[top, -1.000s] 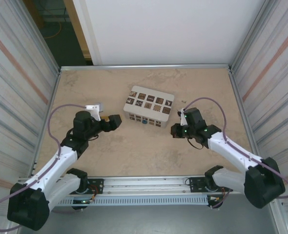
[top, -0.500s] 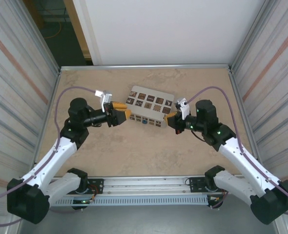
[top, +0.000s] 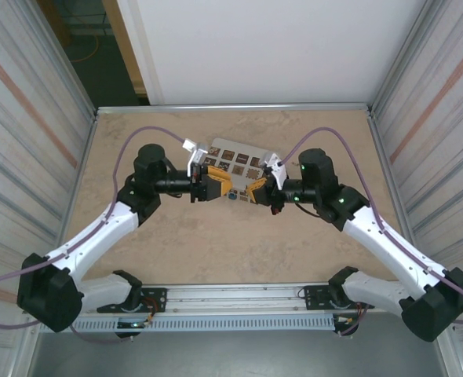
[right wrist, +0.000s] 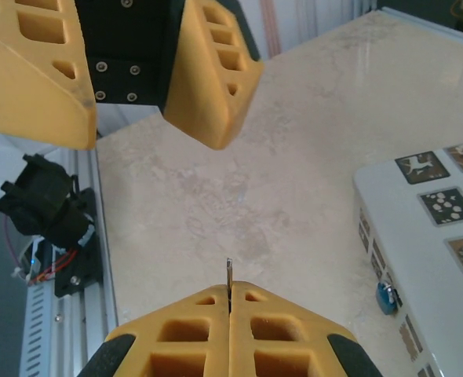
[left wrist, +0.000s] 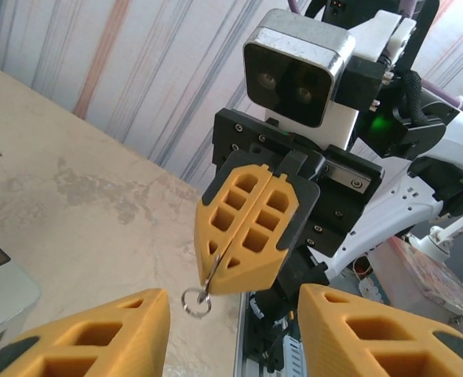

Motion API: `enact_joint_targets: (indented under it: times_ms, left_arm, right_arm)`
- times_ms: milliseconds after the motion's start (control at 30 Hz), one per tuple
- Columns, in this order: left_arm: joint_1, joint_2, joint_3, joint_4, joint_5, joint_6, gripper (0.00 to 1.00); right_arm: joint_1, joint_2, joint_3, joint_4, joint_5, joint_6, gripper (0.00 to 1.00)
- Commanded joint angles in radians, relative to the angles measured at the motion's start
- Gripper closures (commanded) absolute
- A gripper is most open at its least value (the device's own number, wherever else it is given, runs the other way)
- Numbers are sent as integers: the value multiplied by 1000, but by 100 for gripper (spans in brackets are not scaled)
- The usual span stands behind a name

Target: Unlock the padlock with the key

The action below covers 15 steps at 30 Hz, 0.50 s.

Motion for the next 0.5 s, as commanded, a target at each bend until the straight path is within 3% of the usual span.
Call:
enact_joint_targets:
  times_ms: [0, 467]
  left_arm:
    - [-22, 16, 46, 4, 33, 39, 55]
    - [-68, 75, 77, -37, 32, 77, 60]
  right_arm:
    - [23, 14, 44, -31, -14, -39, 100]
    - [49, 25, 53, 10, -13, -19, 100]
